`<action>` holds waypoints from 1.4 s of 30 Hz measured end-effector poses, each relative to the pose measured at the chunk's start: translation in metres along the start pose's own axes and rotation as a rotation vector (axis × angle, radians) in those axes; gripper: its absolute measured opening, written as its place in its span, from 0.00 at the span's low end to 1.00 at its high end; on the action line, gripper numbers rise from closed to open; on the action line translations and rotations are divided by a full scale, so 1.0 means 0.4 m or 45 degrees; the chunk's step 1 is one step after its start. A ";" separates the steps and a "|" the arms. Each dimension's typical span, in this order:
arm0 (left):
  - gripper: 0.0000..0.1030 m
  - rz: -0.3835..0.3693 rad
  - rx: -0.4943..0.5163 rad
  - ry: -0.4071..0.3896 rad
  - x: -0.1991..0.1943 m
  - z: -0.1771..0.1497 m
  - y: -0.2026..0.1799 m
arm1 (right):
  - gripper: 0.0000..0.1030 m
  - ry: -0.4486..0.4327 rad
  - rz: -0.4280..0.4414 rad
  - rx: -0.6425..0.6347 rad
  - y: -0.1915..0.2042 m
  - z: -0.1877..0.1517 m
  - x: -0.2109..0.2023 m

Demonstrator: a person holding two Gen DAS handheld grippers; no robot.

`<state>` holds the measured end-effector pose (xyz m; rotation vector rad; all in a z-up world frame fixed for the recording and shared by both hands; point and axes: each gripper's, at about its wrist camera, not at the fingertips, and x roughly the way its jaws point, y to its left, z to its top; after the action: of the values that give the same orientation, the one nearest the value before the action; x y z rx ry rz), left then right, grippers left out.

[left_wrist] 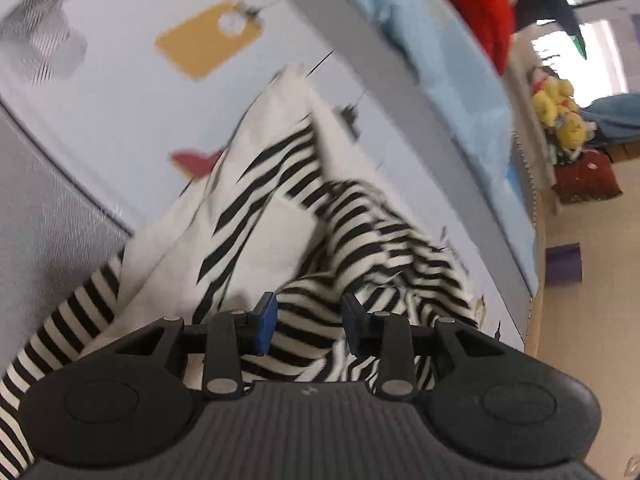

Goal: Fold small clothes

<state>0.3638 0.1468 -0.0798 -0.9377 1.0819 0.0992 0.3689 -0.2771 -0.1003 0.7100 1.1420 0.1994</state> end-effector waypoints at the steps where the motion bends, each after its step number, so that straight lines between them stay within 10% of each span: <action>1: 0.37 -0.001 0.029 -0.004 -0.009 -0.009 -0.013 | 0.43 -0.002 -0.010 -0.004 0.005 -0.001 0.005; 11: 0.40 0.292 0.196 0.046 0.056 -0.081 -0.060 | 0.43 0.006 -0.083 -0.013 0.014 -0.015 0.028; 14: 0.15 0.298 0.120 0.012 0.062 -0.060 -0.021 | 0.42 -0.004 -0.095 -0.008 0.016 -0.016 0.028; 16: 0.02 0.293 0.132 -0.023 0.055 -0.050 -0.020 | 0.25 -0.022 -0.094 -0.004 0.018 -0.016 0.024; 18: 0.02 0.159 0.140 -0.112 0.025 -0.035 -0.032 | 0.05 -0.072 -0.052 0.014 0.020 -0.013 0.011; 22: 0.02 -0.342 0.129 -0.333 -0.072 -0.002 -0.043 | 0.03 -0.321 0.330 0.123 0.020 0.010 -0.077; 25: 0.02 -0.501 0.037 -0.308 -0.078 0.013 -0.008 | 0.03 -0.479 0.437 0.033 0.042 0.020 -0.140; 28: 0.02 -0.366 -0.164 -0.153 -0.023 0.020 0.070 | 0.03 -0.431 0.383 0.059 0.024 0.030 -0.135; 31: 0.02 0.067 -0.209 0.040 0.034 0.014 0.135 | 0.03 -0.265 0.098 0.086 0.000 0.025 -0.084; 33: 0.03 0.079 -0.295 0.098 0.052 0.007 0.172 | 0.03 -0.121 -0.171 0.052 -0.019 0.005 -0.034; 36: 0.18 0.083 -0.158 0.119 0.044 0.025 0.129 | 0.03 -0.033 -0.198 0.066 -0.028 -0.007 -0.008; 39: 0.47 0.131 -0.007 0.002 0.005 0.026 0.087 | 0.06 -0.134 -0.242 -0.052 0.018 0.005 -0.037; 42: 0.48 0.146 0.178 -0.131 -0.034 0.018 0.034 | 0.06 -0.320 -0.255 -0.119 0.047 0.001 -0.089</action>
<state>0.3552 0.1651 -0.0761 -0.7372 1.0334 0.1628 0.3581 -0.2804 -0.0618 0.5177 0.9494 -0.0063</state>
